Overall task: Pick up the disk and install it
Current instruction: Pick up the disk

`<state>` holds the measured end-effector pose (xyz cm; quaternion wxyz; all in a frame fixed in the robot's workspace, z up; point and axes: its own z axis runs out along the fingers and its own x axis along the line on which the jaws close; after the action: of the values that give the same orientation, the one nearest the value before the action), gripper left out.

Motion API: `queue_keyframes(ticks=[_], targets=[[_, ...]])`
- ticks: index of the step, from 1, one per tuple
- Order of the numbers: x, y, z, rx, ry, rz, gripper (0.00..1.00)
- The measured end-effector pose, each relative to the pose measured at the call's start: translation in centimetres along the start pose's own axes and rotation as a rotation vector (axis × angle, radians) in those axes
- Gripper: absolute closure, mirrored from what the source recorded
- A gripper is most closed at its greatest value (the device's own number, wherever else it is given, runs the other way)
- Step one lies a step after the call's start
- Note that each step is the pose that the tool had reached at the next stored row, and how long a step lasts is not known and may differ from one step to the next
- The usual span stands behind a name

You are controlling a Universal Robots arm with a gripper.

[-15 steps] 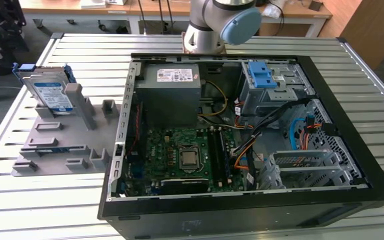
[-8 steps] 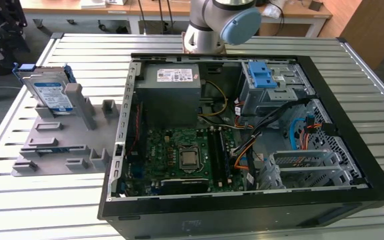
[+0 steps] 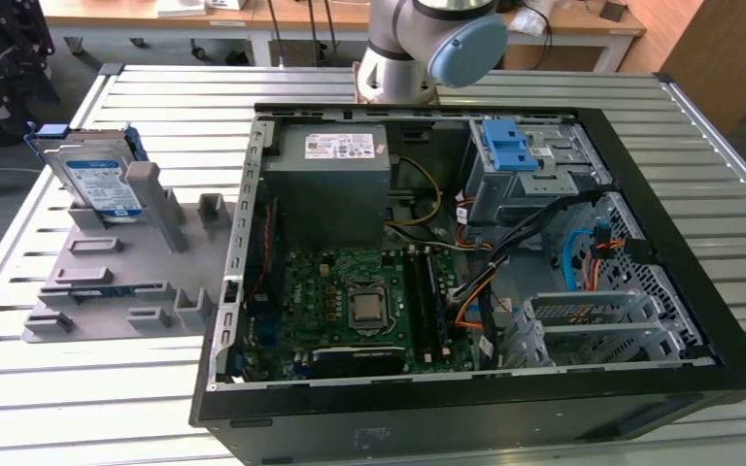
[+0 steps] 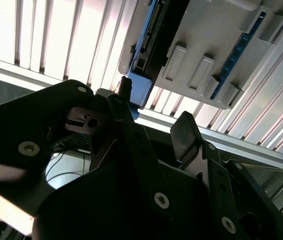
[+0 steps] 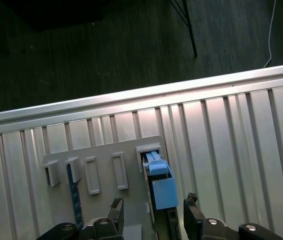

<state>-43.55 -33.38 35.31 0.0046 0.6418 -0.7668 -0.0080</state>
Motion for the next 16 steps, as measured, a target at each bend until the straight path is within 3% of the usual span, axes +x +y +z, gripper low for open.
queue_keyframes(ticks=[16], targets=[[-0.04,0.0,0.62,-0.0001,-0.0002,0.0,0.41]])
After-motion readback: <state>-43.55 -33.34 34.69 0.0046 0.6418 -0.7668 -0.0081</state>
